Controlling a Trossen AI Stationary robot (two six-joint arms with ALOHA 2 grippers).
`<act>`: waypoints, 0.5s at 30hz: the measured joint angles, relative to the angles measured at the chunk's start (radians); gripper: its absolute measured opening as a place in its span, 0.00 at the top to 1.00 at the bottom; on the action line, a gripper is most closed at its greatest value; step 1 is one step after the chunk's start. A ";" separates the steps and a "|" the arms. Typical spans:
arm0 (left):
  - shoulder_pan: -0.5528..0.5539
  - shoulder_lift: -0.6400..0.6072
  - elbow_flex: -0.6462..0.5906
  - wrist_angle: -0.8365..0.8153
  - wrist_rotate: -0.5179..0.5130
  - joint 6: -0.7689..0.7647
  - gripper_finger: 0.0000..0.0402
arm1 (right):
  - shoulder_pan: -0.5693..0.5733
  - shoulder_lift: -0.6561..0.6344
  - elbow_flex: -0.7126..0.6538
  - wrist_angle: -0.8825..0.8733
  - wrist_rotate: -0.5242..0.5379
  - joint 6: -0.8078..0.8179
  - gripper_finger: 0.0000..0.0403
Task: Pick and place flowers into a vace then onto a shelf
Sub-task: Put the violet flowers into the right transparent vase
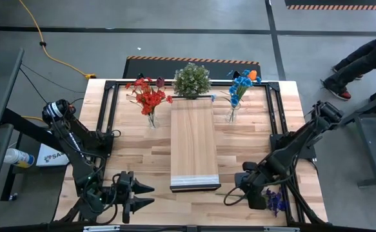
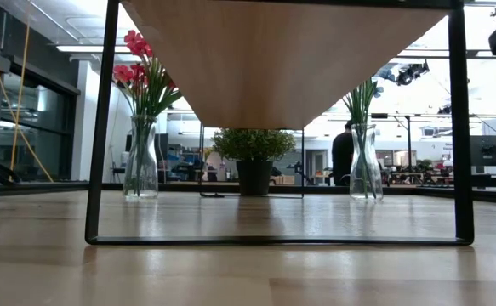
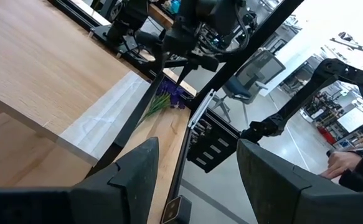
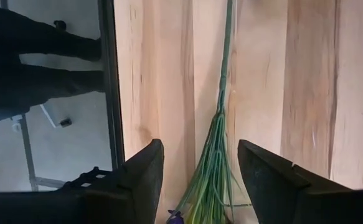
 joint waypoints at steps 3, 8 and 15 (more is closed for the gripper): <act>0.000 0.000 0.000 -0.006 0.000 0.000 0.38 | 0.000 0.030 0.000 0.007 -0.006 -0.007 0.51; 0.000 0.000 0.000 -0.011 0.000 0.000 0.38 | 0.000 0.086 0.000 0.009 -0.025 -0.025 0.51; 0.000 0.000 0.000 -0.021 0.000 0.000 0.38 | 0.000 0.160 0.000 0.010 -0.033 -0.026 0.52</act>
